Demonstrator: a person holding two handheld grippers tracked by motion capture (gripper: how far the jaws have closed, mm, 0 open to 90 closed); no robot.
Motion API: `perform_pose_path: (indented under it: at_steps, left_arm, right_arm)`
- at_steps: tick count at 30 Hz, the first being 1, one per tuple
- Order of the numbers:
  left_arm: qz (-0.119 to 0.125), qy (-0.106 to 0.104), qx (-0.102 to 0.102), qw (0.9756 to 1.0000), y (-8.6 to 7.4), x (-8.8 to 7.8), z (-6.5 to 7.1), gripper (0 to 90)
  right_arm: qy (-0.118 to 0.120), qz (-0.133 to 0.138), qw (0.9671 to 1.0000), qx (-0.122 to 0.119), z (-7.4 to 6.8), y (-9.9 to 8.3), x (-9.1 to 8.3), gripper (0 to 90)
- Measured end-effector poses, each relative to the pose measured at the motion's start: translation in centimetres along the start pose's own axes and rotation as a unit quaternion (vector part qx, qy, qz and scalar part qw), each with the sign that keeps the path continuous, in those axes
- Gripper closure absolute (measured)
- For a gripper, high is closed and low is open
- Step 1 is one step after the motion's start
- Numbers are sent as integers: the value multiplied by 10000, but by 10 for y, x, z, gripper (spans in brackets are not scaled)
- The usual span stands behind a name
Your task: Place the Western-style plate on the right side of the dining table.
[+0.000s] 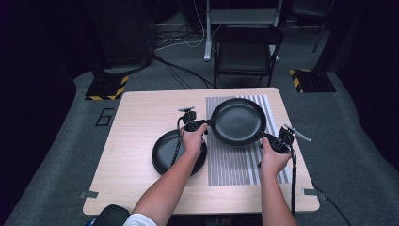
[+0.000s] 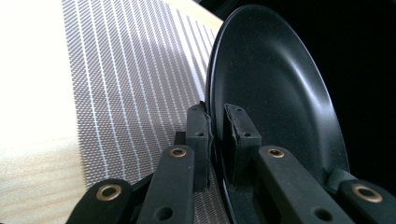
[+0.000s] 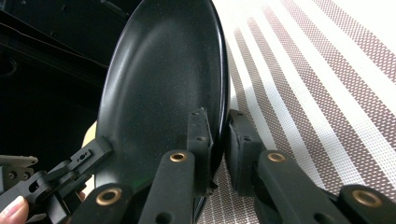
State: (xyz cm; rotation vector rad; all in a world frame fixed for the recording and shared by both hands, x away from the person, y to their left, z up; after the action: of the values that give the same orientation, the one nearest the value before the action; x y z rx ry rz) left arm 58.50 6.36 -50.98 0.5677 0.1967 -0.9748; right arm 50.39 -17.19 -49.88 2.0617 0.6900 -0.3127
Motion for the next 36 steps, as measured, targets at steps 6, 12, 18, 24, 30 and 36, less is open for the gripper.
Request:
perform_pose_path:
  at_steps: [6, 12, 18, 24, 30, 36]
  left_arm:
    - [-96, 151, 59, 9998, -1, 6, -4, 817]
    - [-235, 253, 27, 9994, -4, 13, -9, 816]
    - [-314, 335, 47, 9989, -7, 17, -9, 814]
    - [-389, 445, 115, 9982, -9, 21, -9, 810]
    - [-463, 513, 178, 9975, -13, 27, -9, 808]
    - [-500, 650, 213, 9964, -12, 30, -13, 807]
  right_arm:
    - [54, -88, 9997, 218, 9, -7, 6, 808]
    - [25, -204, 9991, 374, 17, -13, 10, 808]
    - [-56, -207, 9990, 401, 22, -14, 9, 808]
    - [-86, -235, 9989, 390, 25, -15, 8, 805]
    - [-130, -303, 9984, 465, 32, -18, 6, 804]
    - [-126, -372, 9976, 565, 35, -25, 10, 802]
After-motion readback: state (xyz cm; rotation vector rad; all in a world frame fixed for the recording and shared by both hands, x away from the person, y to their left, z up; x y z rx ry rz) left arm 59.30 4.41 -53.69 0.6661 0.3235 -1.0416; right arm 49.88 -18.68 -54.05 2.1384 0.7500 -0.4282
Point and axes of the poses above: each handheld gripper's, and its own axes: x roughly forward along the jaws, y roughly out of its top, z roughly to its right, the point moved 7 cm from there along x, roughly forward along the jaws, and after that the axes turned 15 degrees about -x, right-handed, at the moved point
